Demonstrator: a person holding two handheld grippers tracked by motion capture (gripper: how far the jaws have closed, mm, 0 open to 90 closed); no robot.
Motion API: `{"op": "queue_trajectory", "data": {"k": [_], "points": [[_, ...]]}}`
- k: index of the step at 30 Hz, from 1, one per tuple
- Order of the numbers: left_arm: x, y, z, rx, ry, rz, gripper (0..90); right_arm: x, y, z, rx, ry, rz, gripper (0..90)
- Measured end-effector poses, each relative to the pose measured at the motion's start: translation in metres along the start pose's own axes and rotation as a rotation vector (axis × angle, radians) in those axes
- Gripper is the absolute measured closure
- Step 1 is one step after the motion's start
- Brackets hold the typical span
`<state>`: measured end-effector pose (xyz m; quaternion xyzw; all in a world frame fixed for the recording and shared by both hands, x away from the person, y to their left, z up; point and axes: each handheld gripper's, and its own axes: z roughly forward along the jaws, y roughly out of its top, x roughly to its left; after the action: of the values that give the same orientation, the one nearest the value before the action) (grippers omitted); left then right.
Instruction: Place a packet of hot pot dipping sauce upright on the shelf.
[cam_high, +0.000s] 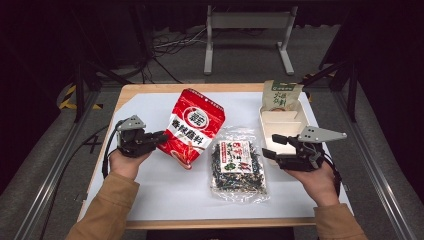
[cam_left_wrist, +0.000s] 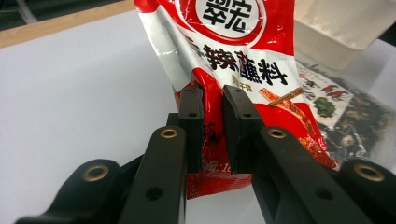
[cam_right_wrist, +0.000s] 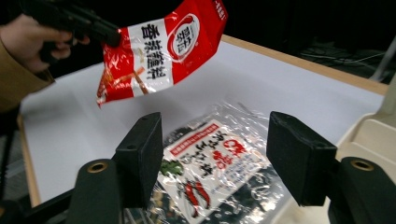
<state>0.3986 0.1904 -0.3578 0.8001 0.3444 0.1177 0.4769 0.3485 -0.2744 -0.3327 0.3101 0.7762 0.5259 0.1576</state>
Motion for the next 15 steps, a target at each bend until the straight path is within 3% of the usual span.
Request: {"op": "queue_trajectory", "data": {"k": [5,6,15], "points": [[-0.014,0.003,-0.005,-0.027,-0.025,0.023,78.9,0.006,0.002,0.006,0.011,0.006,-0.009,37.2],[-0.018,0.004,-0.006,-0.03,-0.03,0.043,78.9,0.007,0.003,0.008,0.017,0.008,-0.013,37.5],[-0.044,0.007,-0.006,-0.049,-0.086,0.08,78.9,0.021,0.005,0.035,0.038,0.038,-0.032,39.6]]}}
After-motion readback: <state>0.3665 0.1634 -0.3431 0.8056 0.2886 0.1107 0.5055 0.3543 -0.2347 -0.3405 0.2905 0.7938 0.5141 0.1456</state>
